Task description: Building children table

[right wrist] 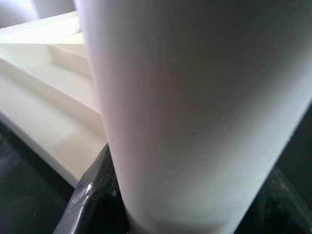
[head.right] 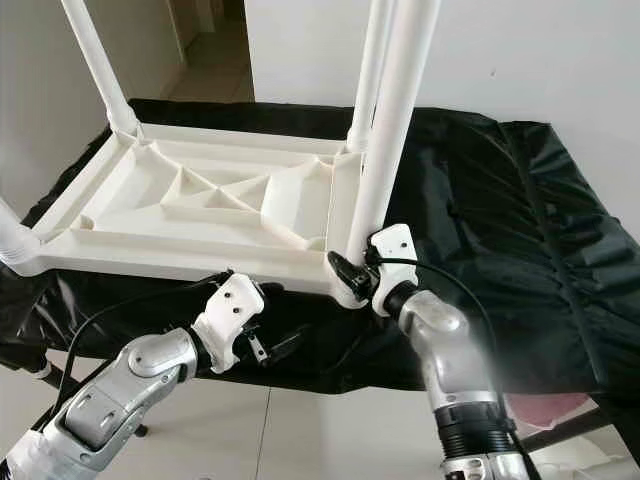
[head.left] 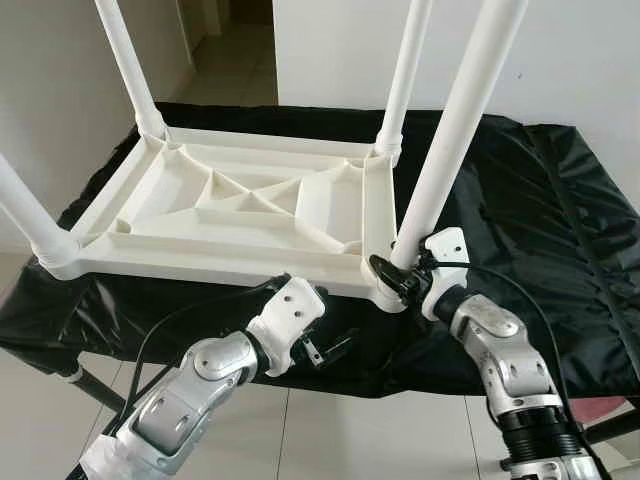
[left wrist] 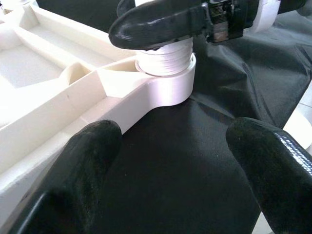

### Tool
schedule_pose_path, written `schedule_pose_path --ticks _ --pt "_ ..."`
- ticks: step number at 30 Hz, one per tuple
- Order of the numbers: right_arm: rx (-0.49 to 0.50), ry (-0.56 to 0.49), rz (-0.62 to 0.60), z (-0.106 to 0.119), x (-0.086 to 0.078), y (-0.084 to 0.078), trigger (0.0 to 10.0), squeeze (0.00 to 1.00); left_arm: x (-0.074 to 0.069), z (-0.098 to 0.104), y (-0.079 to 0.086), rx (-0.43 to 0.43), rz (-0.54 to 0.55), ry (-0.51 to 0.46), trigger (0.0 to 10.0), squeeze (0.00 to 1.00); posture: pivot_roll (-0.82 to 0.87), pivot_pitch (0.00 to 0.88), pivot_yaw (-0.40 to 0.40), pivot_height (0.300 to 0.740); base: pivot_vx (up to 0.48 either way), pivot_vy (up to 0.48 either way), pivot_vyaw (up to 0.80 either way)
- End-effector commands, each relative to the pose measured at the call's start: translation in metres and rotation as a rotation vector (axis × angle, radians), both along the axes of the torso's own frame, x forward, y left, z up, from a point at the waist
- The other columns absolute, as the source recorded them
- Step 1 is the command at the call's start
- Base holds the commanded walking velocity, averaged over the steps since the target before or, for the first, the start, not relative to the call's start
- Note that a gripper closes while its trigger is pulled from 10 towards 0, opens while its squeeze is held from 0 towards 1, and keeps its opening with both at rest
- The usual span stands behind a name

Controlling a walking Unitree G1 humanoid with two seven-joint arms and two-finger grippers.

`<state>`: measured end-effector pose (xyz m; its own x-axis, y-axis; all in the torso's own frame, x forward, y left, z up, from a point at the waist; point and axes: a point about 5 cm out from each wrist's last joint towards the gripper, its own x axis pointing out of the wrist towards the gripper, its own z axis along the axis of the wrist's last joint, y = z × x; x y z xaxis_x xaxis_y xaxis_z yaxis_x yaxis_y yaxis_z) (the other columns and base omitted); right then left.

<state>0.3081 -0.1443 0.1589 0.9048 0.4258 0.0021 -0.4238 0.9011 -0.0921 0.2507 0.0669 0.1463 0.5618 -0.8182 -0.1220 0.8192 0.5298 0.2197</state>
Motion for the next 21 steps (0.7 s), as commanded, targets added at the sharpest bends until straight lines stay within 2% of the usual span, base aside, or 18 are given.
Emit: schedule_pose_path --ticks 1,4,6,10,13,15,21 --pt "0.034 0.053 -0.103 -0.008 -0.003 -0.002 10.0 0.0 -0.005 -0.002 -0.001 0.015 -0.045 0.014 10.0 0.0 -0.01 0.086 0.008 0.74 0.0 0.0 0.0" --pt "0.042 0.056 -0.145 -0.01 -0.004 0.0 10.0 0.0 -0.005 -0.002 -0.001 0.015 -0.046 0.014 10.0 0.0 -0.01 0.086 0.008 0.74 0.0 0.0 0.0" --pt "0.066 0.068 -0.23 -0.015 -0.01 0.004 10.0 0.0 -0.005 -0.002 -0.002 0.015 -0.047 0.015 10.0 0.0 -0.01 0.084 0.008 0.74 0.0 0.0 0.0" --pt "0.144 0.09 -0.497 -0.023 -0.022 0.014 10.0 0.0 -0.005 -0.003 -0.004 0.012 -0.05 0.016 10.0 0.0 -0.01 0.082 0.004 0.74 0.0 0.0 0.0" --pt "0.182 0.082 -0.54 -0.02 -0.024 0.019 10.0 0.0 -0.005 -0.003 -0.004 0.01 -0.051 0.017 10.0 0.0 -0.01 0.079 0.003 0.74 0.0 0.0 0.0" --pt "0.202 0.084 -0.514 -0.019 -0.025 0.025 10.0 0.0 -0.006 -0.003 -0.005 0.009 -0.053 0.018 10.0 0.0 -0.01 0.079 0.006 0.74 0.0 0.0 0.0" --pt "0.194 0.081 -0.509 -0.018 -0.027 0.024 10.0 0.0 -0.007 -0.004 -0.006 0.01 -0.065 0.022 10.0 0.0 -0.02 0.078 0.009 0.74 0.0 0.0 0.0"
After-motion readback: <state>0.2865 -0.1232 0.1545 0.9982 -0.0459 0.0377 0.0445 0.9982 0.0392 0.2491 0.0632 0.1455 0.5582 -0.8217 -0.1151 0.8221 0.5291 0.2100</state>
